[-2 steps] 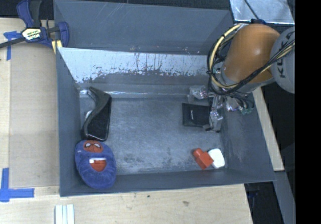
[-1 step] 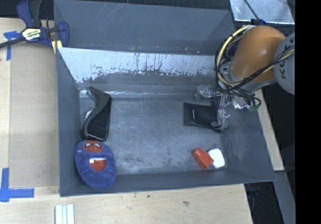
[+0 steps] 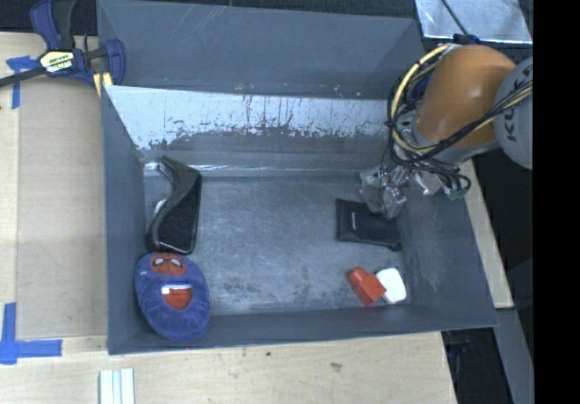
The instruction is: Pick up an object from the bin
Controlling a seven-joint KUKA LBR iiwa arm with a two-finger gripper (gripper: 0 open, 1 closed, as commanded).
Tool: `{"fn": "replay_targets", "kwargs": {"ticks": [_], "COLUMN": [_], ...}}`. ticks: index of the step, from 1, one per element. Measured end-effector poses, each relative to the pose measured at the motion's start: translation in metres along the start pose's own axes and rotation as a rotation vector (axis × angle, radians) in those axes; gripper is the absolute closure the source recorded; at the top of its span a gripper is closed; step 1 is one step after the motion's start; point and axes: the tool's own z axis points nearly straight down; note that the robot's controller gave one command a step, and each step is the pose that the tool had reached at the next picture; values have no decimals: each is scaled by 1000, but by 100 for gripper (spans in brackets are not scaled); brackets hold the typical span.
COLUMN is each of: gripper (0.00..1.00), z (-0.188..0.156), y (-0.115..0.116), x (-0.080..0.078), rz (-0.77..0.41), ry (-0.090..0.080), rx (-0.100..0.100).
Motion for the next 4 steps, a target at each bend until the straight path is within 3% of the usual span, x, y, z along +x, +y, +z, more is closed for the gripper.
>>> {"fn": "replay_targets", "kwargs": {"ticks": [1, 2, 3, 4], "gripper": [0, 0, 0, 0], "z": [0, 0, 0, -5], "y": [0, 31, 12, 44], "x": [0, 0, 59, 49], "rz": [1, -138, -273, -165], "ry": [1, 3, 1, 4], "rx": [0, -3, -7, -4]}}
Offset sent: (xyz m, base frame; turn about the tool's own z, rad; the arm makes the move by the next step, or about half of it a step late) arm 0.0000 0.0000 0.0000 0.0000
